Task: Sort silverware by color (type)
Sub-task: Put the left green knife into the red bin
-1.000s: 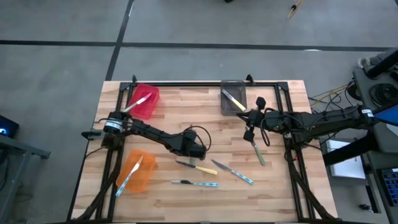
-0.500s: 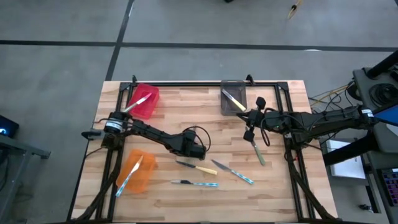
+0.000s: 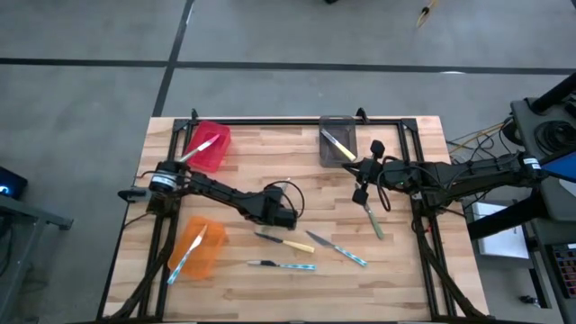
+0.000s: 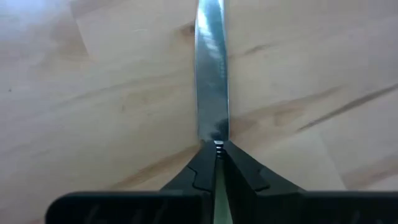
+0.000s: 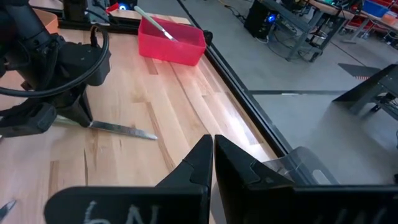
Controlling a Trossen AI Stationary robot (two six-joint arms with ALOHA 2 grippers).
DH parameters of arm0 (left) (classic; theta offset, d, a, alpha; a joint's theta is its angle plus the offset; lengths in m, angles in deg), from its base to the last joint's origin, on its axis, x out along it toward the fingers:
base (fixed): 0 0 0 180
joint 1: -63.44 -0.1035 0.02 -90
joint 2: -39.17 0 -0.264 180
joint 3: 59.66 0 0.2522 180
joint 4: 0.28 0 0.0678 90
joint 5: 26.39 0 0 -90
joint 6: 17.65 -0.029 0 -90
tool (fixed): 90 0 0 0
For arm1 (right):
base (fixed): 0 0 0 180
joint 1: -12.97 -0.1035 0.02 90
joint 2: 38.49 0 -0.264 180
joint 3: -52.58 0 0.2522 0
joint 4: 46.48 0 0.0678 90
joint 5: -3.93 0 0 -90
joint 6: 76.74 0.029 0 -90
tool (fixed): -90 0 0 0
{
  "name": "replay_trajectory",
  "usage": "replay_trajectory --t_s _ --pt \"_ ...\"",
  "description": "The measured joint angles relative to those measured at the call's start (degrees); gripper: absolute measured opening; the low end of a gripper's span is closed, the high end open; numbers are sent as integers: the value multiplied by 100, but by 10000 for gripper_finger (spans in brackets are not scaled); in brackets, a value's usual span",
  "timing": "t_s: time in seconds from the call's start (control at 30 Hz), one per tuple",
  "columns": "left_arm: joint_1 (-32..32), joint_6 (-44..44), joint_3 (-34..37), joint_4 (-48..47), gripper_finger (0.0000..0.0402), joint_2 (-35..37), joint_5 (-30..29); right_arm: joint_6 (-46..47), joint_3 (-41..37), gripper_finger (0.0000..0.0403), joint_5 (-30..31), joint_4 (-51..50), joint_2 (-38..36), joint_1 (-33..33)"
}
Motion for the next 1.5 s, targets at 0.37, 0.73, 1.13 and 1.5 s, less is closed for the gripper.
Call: replay_trajectory --t_s 0.37,0.73,1.13,1.5 --pt "-9 -471 17 -301 2 380 104 -55 0 9 1 -66 0 -1" --pt "248 -3027 15 -298 0 1109 566 50 0 9 -856 387 2 0" --pt "696 -3902 1159 1094 0 1594 660 26 52 8 -871 1565 773 17" --pt "710 -4083 1624 1386 0 1766 619 -278 1198 8 -1419 1545 3062 521"
